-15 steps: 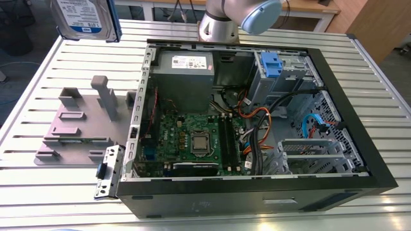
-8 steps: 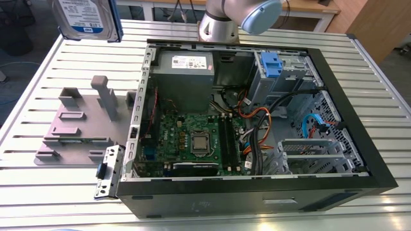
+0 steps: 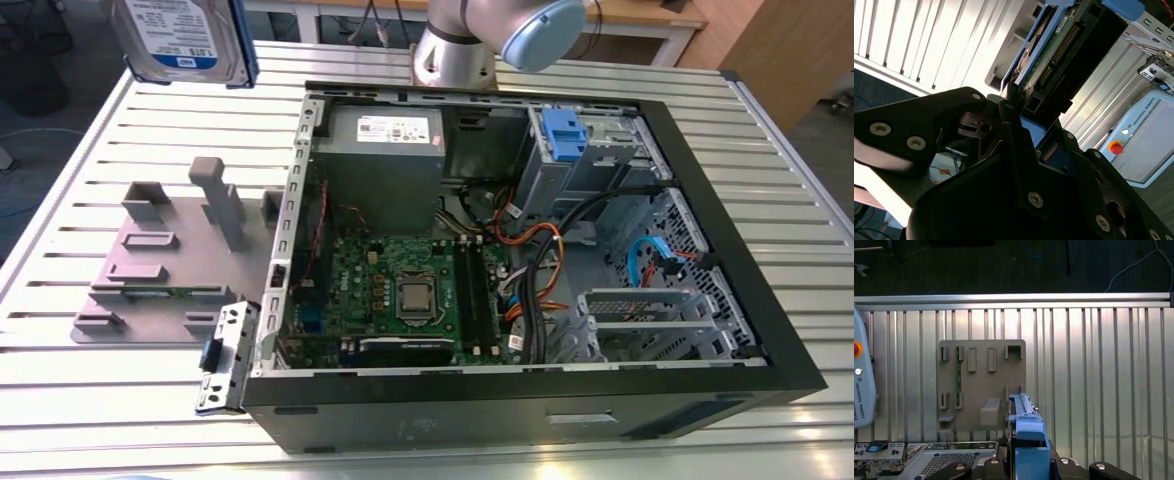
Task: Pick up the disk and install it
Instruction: 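Pick up the disk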
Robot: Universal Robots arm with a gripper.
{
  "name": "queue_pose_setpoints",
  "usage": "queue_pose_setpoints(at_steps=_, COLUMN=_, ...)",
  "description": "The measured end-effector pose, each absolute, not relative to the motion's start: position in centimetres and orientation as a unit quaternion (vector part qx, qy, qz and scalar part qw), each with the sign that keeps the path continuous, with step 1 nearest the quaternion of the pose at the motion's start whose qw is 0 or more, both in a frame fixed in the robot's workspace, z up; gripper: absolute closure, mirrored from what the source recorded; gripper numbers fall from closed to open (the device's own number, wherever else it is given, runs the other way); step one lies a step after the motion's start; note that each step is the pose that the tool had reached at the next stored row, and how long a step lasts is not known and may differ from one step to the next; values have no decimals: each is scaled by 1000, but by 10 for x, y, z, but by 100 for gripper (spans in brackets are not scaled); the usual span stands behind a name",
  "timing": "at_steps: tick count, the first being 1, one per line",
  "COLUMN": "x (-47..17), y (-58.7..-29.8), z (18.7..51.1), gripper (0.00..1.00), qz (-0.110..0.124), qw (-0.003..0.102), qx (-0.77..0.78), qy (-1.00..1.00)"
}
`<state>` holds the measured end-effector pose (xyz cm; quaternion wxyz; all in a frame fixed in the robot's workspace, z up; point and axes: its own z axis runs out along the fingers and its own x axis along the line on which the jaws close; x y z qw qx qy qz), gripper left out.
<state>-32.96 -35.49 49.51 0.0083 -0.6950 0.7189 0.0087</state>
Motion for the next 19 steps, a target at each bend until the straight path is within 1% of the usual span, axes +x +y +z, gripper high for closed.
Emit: queue_pose_setpoints(at_steps=19, x=-323, y=-355, z=495, gripper=64, qz=9, qw=8, qx=-695, qy=719)
